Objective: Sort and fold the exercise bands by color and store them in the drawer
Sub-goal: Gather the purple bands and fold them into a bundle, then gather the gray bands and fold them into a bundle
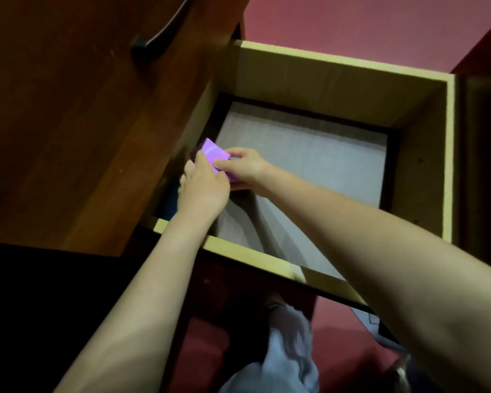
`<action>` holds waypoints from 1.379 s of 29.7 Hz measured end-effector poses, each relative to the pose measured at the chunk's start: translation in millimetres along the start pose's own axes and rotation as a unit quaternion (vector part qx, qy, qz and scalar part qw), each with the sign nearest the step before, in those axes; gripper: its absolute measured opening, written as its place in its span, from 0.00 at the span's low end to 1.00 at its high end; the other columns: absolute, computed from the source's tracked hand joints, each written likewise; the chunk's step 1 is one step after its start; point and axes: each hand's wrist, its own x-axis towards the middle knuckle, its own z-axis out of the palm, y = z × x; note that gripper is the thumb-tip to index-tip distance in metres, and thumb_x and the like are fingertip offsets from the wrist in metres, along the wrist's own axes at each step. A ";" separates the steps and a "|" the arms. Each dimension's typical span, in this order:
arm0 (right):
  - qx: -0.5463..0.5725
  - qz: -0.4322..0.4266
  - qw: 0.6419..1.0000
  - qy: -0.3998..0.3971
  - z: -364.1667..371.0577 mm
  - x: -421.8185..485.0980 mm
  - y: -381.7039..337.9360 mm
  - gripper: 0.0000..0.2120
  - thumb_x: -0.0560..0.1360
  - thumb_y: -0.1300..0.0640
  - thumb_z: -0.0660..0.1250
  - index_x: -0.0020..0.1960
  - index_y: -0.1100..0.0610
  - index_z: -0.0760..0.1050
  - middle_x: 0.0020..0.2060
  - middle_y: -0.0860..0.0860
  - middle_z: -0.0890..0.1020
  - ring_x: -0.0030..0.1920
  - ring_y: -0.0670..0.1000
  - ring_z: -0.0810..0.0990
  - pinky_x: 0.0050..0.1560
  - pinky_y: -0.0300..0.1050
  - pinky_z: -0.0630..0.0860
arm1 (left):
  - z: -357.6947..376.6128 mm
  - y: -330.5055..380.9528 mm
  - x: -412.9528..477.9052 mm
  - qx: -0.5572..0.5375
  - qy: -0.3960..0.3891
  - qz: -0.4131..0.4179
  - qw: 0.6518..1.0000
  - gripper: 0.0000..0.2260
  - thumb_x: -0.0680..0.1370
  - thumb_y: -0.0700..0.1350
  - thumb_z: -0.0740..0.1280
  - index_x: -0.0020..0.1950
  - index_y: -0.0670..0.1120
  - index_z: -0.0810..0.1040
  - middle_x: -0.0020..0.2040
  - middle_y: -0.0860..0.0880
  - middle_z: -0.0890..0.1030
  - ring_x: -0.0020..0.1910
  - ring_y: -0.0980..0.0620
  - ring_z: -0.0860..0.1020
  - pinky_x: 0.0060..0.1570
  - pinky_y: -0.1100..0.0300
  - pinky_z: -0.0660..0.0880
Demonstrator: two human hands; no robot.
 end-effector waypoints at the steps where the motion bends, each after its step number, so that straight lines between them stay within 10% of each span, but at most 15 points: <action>1: -0.014 -0.003 1.000 -0.003 4.5 4.3 -1.9 0.16 0.75 0.63 0.63 0.63 0.63 0.70 0.41 0.54 0.74 0.31 0.45 0.71 0.33 0.38 0.77 | -1.9 -1.6 3.8 0.026 -0.012 -0.005 1.000 0.24 0.80 0.45 0.53 0.74 0.44 0.52 0.73 0.39 0.58 0.71 0.39 0.59 0.67 0.49 0.59; 7: -0.100 -0.038 0.994 -0.017 15.6 26.7 -2.4 0.15 0.76 0.62 0.64 0.61 0.64 0.71 0.41 0.55 0.75 0.31 0.46 0.72 0.23 0.35 0.74 | 0.2 -6.8 12.3 0.130 -0.025 -0.024 0.991 0.25 0.78 0.44 0.55 0.74 0.45 0.52 0.74 0.41 0.58 0.72 0.41 0.58 0.66 0.48 0.61; 20: -0.494 -0.117 0.861 0.021 -31.2 8.6 9.1 0.26 0.77 0.46 0.56 0.73 0.50 0.55 0.71 0.59 0.57 0.65 0.60 0.70 0.65 0.55 0.67 | -1.4 5.4 3.7 0.207 -0.041 -0.005 0.978 0.31 0.77 0.49 0.59 0.75 0.41 0.49 0.75 0.42 0.52 0.74 0.42 0.52 0.69 0.50 0.56; 32: -0.376 -0.309 0.850 0.200 -172.9 -197.2 -9.5 0.16 0.70 0.64 0.57 0.51 0.52 0.76 0.43 0.50 0.78 0.45 0.50 0.76 0.46 0.47 0.72 | 44.5 145.9 -141.1 -0.027 -0.055 0.352 0.934 0.20 0.74 0.35 0.56 0.65 0.46 0.66 0.69 0.47 0.63 0.69 0.47 0.58 0.68 0.52 0.60; 41: -0.384 -0.066 0.874 0.290 -301.5 -287.9 99.2 0.09 0.71 0.66 0.59 0.37 0.53 0.68 0.36 0.54 0.77 0.41 0.53 0.73 0.40 0.50 0.69 | 154.9 209.8 -253.8 0.028 -0.135 0.501 0.855 0.18 0.75 0.39 0.58 0.65 0.48 0.68 0.71 0.49 0.63 0.70 0.50 0.59 0.64 0.57 0.56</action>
